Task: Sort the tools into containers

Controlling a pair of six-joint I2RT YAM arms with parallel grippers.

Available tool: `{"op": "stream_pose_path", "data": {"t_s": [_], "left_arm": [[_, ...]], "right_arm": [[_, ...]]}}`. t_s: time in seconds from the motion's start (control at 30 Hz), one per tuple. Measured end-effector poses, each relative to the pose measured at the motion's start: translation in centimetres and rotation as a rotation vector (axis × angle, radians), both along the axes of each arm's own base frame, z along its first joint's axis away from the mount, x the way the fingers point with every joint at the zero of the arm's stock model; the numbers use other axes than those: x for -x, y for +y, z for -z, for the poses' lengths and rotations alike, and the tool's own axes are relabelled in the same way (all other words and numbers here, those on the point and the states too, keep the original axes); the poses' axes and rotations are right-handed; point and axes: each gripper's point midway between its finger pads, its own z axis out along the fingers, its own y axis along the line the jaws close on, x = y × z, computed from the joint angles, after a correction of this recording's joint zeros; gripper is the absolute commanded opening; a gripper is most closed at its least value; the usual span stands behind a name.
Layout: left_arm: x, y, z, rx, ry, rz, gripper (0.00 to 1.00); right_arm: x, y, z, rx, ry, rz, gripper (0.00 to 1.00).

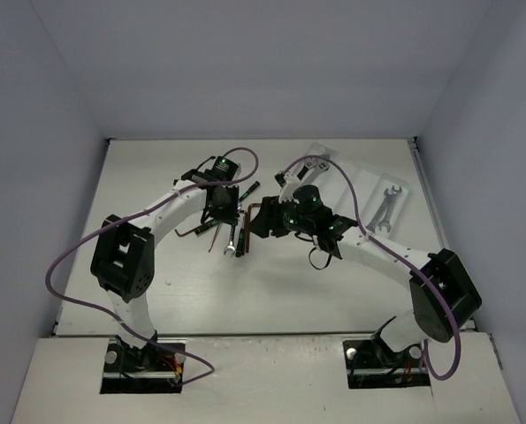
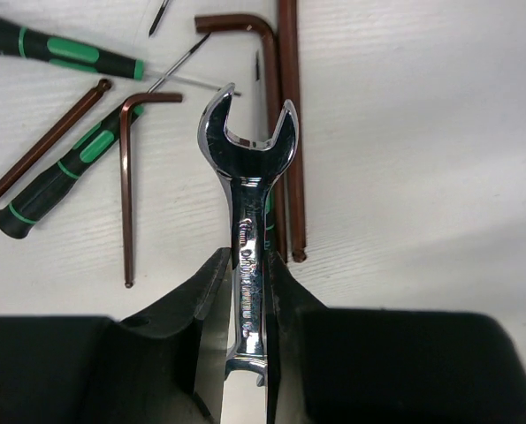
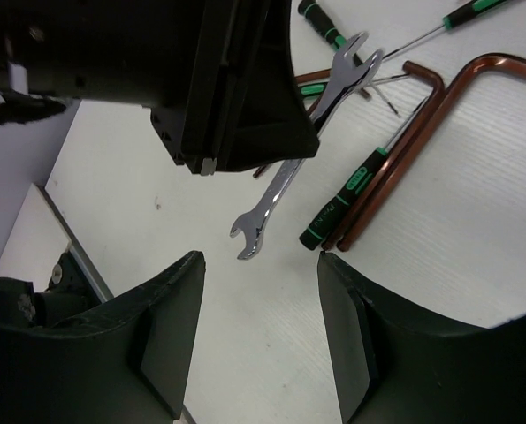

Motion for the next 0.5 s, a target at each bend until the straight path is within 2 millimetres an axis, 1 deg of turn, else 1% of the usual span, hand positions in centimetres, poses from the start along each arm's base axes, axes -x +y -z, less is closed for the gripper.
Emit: {"op": "stream_pose_path", "data": {"t_s": [0.17, 0.33, 0.5], "left_arm": [[-0.9, -1.2, -2.1, 0.060, -0.035, -0.005, 0.00], [-0.7, -1.9, -3.4, 0.115, -0.037, -0.018, 0.00], [-0.4, -2.6, -5.1, 0.177, -0.049, -0.030, 0.00]], "right_arm": [[0.5, 1.1, 1.2, 0.006, 0.015, -0.024, 0.51], [0.1, 1.3, 1.8, 0.016, 0.015, -0.015, 0.51], [-0.7, 1.6, 2.3, 0.027, 0.017, 0.002, 0.51]]}}
